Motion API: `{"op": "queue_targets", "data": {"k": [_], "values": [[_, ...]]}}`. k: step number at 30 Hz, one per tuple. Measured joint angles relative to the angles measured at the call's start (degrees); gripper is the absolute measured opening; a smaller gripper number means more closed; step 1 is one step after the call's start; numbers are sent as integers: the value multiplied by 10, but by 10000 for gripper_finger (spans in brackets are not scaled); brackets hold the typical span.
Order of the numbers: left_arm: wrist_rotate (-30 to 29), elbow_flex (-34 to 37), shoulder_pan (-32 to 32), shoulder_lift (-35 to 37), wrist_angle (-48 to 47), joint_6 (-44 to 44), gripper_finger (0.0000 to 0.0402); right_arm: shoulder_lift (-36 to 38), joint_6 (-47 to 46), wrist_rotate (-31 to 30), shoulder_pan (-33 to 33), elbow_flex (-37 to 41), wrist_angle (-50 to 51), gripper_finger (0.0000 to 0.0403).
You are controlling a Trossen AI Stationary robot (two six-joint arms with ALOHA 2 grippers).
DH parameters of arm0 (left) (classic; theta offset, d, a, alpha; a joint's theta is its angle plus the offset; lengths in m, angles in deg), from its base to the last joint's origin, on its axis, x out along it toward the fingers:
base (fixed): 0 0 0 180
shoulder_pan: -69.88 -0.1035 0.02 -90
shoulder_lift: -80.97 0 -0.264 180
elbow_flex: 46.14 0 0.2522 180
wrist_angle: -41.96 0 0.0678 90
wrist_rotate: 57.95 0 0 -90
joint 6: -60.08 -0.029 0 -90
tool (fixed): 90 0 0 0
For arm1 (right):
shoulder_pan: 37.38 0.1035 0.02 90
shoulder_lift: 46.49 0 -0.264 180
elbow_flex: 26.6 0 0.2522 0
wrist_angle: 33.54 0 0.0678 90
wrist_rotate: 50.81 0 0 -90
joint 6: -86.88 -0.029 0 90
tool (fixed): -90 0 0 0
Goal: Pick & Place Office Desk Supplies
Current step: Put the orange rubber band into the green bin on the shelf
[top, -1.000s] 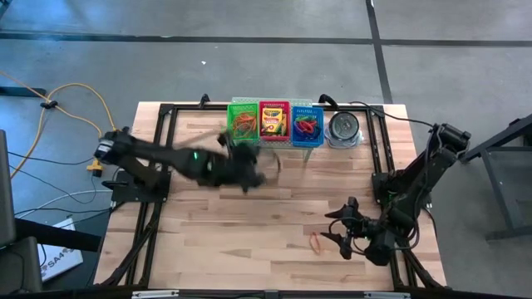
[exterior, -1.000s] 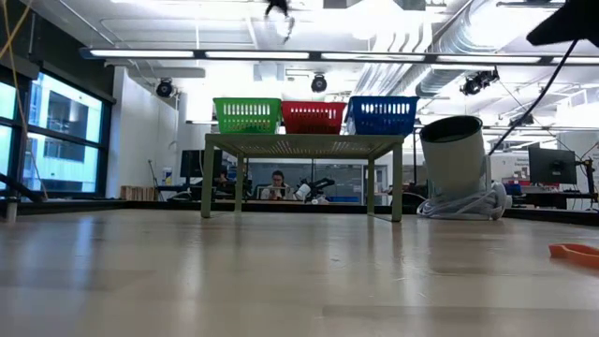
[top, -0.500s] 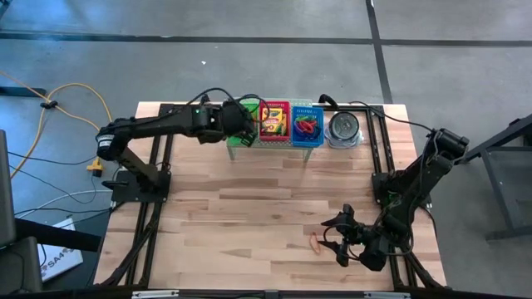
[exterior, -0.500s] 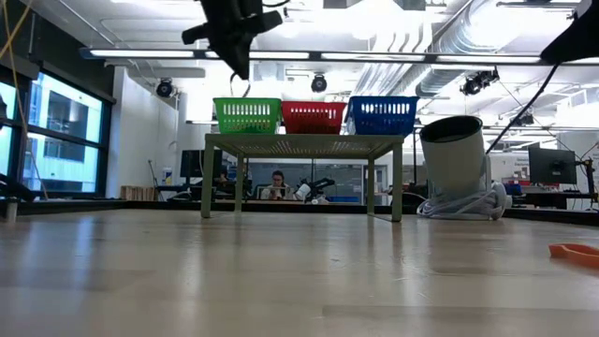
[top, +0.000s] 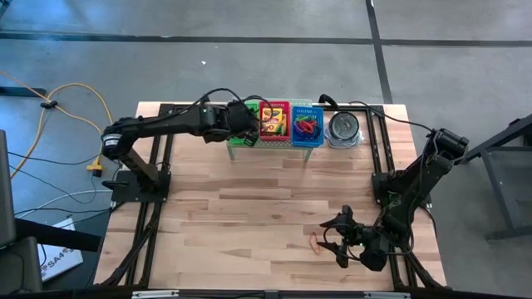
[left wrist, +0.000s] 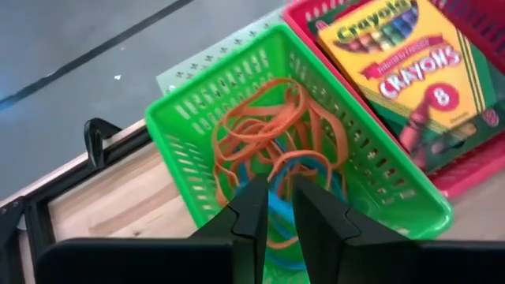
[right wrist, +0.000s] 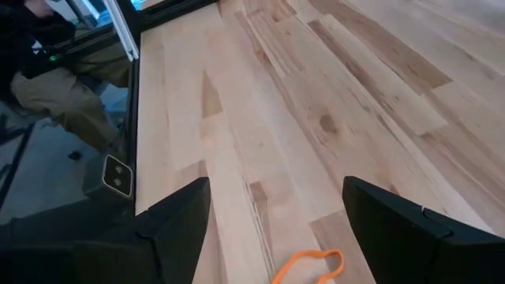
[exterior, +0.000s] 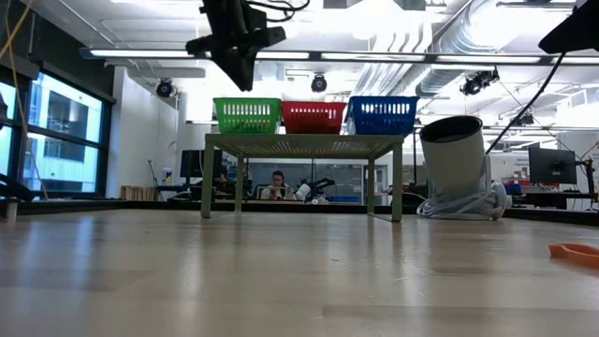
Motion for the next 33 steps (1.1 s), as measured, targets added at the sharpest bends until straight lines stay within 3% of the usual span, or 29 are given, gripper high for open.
{"op": "queue_targets", "data": {"k": [6,11,17,21,33], "values": [[3,0,8,2,5,-20,56,0,29,0,0,0,0,278],[59,-2,41,31,12,-59,56,0,57,4,0,0,4,278],[79,-2,136,44,-5,-59,56,-10,109,79,0,0,8,278],[86,3,210,44,-10,-42,56,-48,91,105,0,0,8,278],[-29,11,399,-25,18,60,56,-138,103,107,-55,0,14,278]]}}
